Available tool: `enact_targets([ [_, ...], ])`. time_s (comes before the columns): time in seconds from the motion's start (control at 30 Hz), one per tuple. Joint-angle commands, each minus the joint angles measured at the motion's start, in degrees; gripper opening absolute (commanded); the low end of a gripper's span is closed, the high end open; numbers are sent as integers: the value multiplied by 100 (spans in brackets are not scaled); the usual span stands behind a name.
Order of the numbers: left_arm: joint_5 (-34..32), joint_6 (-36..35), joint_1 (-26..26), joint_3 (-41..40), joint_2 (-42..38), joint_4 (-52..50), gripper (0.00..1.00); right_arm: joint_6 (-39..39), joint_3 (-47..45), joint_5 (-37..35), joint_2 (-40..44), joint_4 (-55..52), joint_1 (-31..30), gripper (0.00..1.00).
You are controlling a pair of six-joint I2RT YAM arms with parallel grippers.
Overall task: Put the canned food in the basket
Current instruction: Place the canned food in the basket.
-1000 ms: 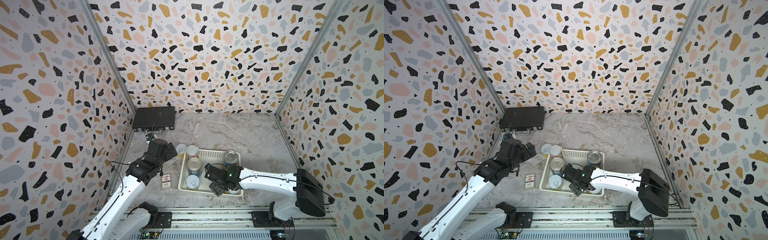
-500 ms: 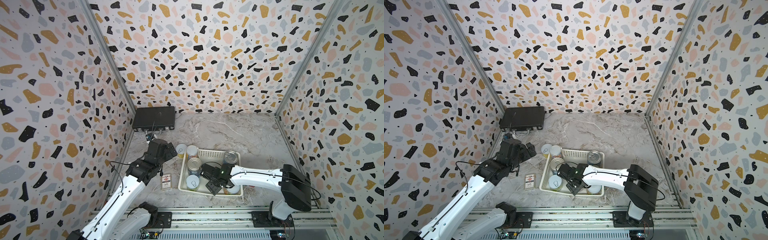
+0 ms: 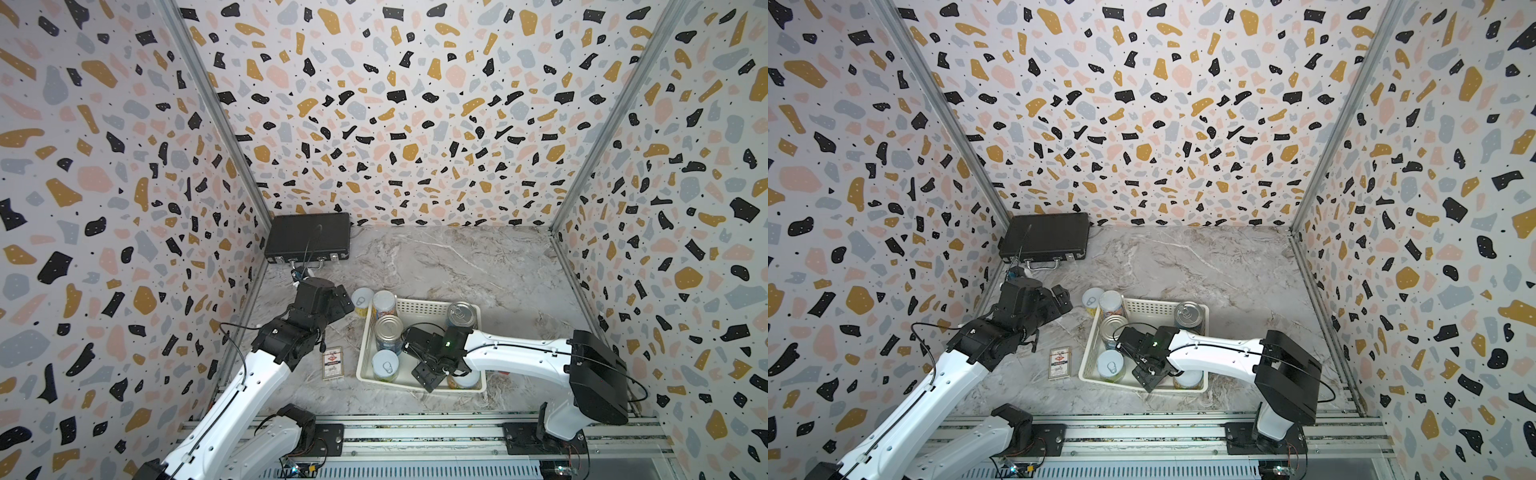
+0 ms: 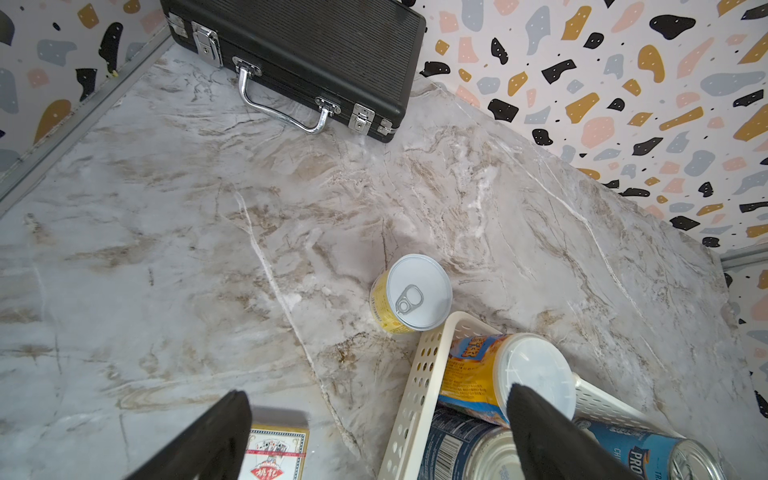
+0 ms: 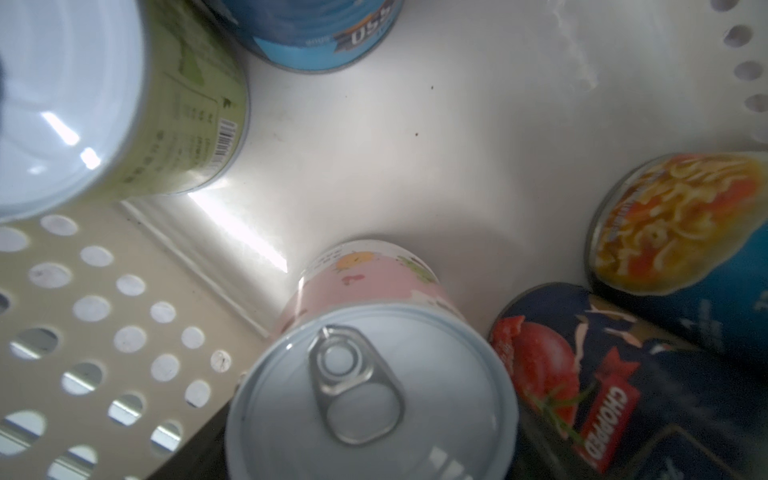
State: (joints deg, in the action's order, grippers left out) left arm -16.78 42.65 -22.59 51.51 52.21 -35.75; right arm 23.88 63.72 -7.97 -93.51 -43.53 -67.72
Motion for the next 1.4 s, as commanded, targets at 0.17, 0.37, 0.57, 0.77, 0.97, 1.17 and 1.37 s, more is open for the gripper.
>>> enact_targets([
  [0.17, 16, -64, 34, -13, 2, 173, 100, -311, 745, 45, -546, -878, -172, 95],
  [0.37, 21, -64, 34, -4, -1, 165, 100, -353, 1025, -71, -857, -973, -128, 97],
  [0.57, 23, -64, 36, -7, -2, 174, 100, -354, 1022, -48, -952, -964, -57, 77],
  [0.77, 33, -59, 44, -17, -8, 176, 100, -318, 765, 180, -661, -945, -58, 61],
  [0.97, 56, -64, 43, -23, 52, 204, 100, -253, 382, 199, -384, -938, -57, 56],
  [1.17, 95, -64, 59, -18, 187, 240, 100, -231, 213, 160, -237, -952, -57, 57],
  [1.37, 155, -64, 77, -2, 320, 254, 100, -265, 323, 61, -315, -952, -57, 69],
])
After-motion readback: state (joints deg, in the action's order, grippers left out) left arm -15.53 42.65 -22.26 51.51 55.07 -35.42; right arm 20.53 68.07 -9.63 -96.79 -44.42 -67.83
